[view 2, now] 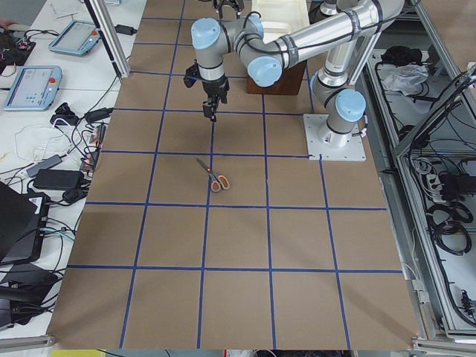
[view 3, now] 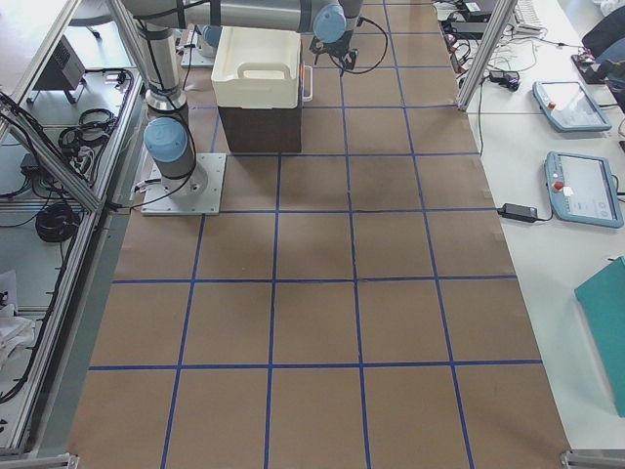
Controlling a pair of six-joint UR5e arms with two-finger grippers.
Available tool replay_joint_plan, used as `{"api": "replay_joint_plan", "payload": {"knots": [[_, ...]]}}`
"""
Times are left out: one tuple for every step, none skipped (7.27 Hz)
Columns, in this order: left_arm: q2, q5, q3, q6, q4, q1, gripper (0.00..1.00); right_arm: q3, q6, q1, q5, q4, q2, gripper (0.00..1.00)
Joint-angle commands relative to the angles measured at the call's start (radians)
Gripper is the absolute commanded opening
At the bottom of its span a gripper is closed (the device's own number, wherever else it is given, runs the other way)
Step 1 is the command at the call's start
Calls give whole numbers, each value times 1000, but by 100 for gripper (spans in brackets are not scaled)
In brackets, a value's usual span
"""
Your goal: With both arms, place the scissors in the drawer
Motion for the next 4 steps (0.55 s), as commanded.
{"api": "replay_joint_plan", "payload": {"knots": [[-116, 11, -14, 85, 149, 31, 98, -8, -230, 3, -10, -8, 64, 97], [-158, -1, -16, 166, 191, 83, 98, -8, -258, 14, -10, 1, 78, 97], [-207, -38, -14, 197, 196, 107, 98, -10, -259, 56, -30, 4, 87, 98], [-242, -39, -16, 224, 244, 108, 95, -28, -262, 83, -45, 7, 112, 99]]}}
